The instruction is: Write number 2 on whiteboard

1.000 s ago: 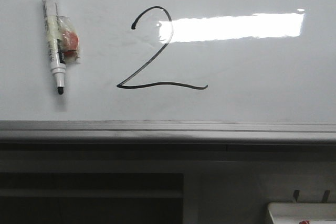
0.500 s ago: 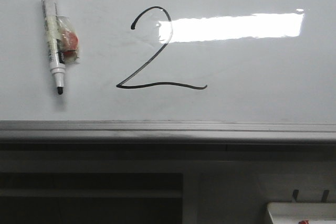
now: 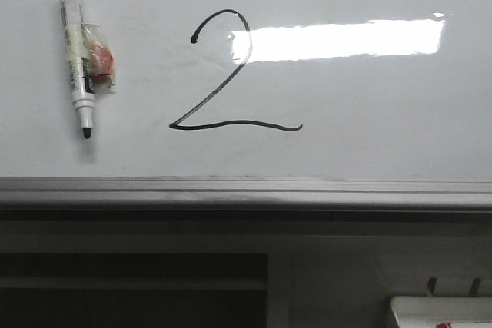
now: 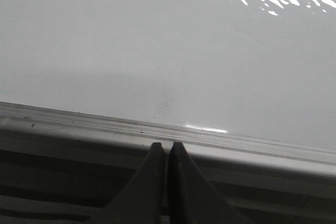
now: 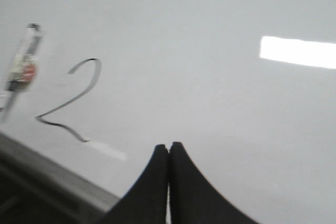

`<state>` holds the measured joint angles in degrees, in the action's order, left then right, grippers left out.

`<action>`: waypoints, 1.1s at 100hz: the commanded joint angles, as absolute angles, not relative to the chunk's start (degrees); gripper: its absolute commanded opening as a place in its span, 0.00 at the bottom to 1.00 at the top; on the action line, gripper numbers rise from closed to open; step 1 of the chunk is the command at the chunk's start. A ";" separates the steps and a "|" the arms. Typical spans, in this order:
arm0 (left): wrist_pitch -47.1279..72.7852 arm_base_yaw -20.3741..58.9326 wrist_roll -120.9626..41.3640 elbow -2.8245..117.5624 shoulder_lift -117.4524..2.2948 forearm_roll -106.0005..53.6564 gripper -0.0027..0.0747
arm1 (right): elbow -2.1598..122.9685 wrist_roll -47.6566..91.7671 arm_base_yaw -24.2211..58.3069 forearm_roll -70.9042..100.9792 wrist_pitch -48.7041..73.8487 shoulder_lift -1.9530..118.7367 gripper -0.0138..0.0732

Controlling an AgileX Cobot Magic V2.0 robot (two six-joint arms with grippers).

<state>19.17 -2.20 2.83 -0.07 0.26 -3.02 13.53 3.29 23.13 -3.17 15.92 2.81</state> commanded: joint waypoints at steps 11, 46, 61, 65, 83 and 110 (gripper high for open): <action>16.33 -1.80 2.98 -0.73 1.79 -3.59 0.01 | 14.07 3.00 6.89 -3.70 10.03 3.39 0.09; 16.33 -1.80 2.98 -0.73 1.79 -3.59 0.01 | -2.57 3.00 -5.93 0.00 1.92 -1.81 0.09; 16.33 -1.80 2.98 -0.73 1.79 -3.59 0.01 | -2.36 3.00 -6.34 0.00 14.25 -1.71 0.09; 16.33 -1.80 2.98 -0.73 1.79 -3.59 0.01 | -2.36 3.00 -6.34 0.00 17.06 -1.71 0.09; 16.33 -1.80 2.98 -0.73 1.79 -3.59 0.01 | -2.36 2.88 -6.34 0.45 16.90 -1.71 0.09; 16.33 -1.80 2.98 -0.73 1.79 -3.59 0.01 | -2.36 2.88 -6.34 0.45 16.90 -1.71 0.09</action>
